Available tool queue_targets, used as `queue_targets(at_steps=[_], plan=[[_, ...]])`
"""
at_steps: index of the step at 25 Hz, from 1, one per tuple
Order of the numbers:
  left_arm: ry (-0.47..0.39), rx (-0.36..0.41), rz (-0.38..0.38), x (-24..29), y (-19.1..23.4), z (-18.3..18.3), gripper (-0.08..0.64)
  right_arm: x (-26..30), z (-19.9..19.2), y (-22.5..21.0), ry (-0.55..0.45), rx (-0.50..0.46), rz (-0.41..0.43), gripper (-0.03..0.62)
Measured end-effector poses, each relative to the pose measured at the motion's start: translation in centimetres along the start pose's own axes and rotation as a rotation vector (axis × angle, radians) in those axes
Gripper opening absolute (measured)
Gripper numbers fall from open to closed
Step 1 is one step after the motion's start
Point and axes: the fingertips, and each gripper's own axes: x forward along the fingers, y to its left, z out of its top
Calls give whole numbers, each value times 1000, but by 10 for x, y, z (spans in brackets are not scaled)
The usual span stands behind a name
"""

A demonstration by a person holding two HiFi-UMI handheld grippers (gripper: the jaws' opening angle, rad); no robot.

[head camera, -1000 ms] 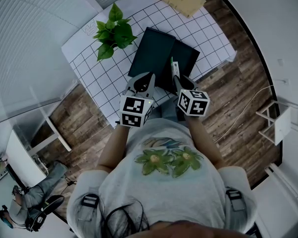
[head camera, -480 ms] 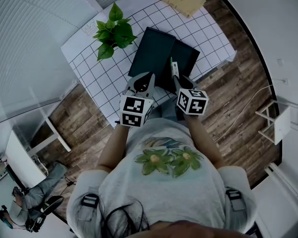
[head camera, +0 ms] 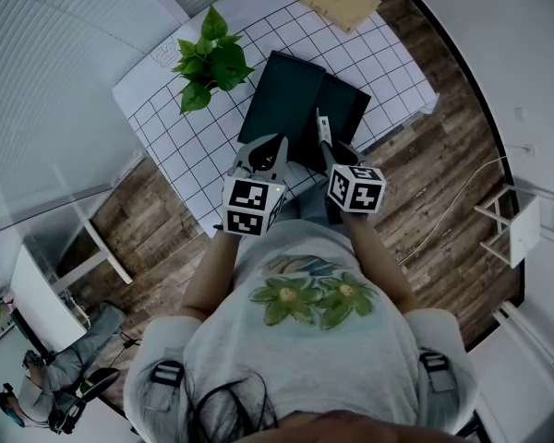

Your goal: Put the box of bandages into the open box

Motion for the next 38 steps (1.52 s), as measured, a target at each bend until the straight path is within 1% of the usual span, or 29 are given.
queue_targets(at_steps=[13, 24, 30, 38], plan=[[-2, -1, 5, -1, 2, 0, 8, 3, -6, -1, 18, -19, -4, 86], [-4, 1, 5, -2, 2, 1, 8, 8, -9, 2, 42, -43, 11, 86], [-9, 1, 5, -2, 3, 1, 8, 9, -8, 3, 46, -62, 8, 86], [-13, -2, 3, -1, 3, 2, 8, 9, -8, 2, 42, -61, 4, 86]])
